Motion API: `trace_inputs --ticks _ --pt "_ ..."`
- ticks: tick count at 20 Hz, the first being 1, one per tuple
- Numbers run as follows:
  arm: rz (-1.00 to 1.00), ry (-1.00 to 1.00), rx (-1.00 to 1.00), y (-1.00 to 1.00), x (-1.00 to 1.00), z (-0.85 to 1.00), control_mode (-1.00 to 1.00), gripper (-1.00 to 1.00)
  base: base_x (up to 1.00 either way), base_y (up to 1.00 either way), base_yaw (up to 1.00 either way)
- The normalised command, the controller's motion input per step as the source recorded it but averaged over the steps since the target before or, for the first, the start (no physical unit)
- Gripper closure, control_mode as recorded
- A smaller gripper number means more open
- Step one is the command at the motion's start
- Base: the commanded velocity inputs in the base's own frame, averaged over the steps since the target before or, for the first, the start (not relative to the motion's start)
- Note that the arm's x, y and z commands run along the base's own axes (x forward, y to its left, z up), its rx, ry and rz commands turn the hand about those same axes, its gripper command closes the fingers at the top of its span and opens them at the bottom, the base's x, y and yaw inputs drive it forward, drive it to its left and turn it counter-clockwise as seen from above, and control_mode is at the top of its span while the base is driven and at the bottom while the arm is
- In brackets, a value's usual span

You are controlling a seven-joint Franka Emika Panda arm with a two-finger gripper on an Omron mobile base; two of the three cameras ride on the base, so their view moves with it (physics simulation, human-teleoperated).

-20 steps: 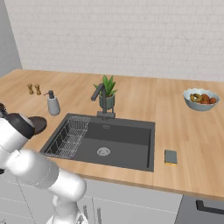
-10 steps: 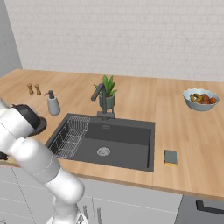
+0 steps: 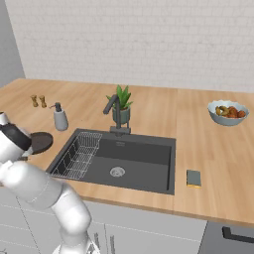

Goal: Pick the pan and sponge and place them into the sink. Then turn on the water.

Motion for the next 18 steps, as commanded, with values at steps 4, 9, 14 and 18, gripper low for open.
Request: trace_inputs --ticks 4,9,14,18 --pt "-0.01 -0.01 0.01 0.06 0.01 -0.24 -1.00 -1.00 0.00 0.00 0.00" --pt "0.00 -0.04 0.01 -0.14 -0.13 -0.46 -1.00 -1.00 0.00 0.00 0.00" --pt "0.00 -0.05 0.05 -0.36 -0.35 -0.66 -1.00 -1.00 0.00 0.00 0.00" --pt "-0.01 -0.08 0.14 -0.76 -0.65 -0.94 -1.00 -1.00 0.00 0.00 0.00"
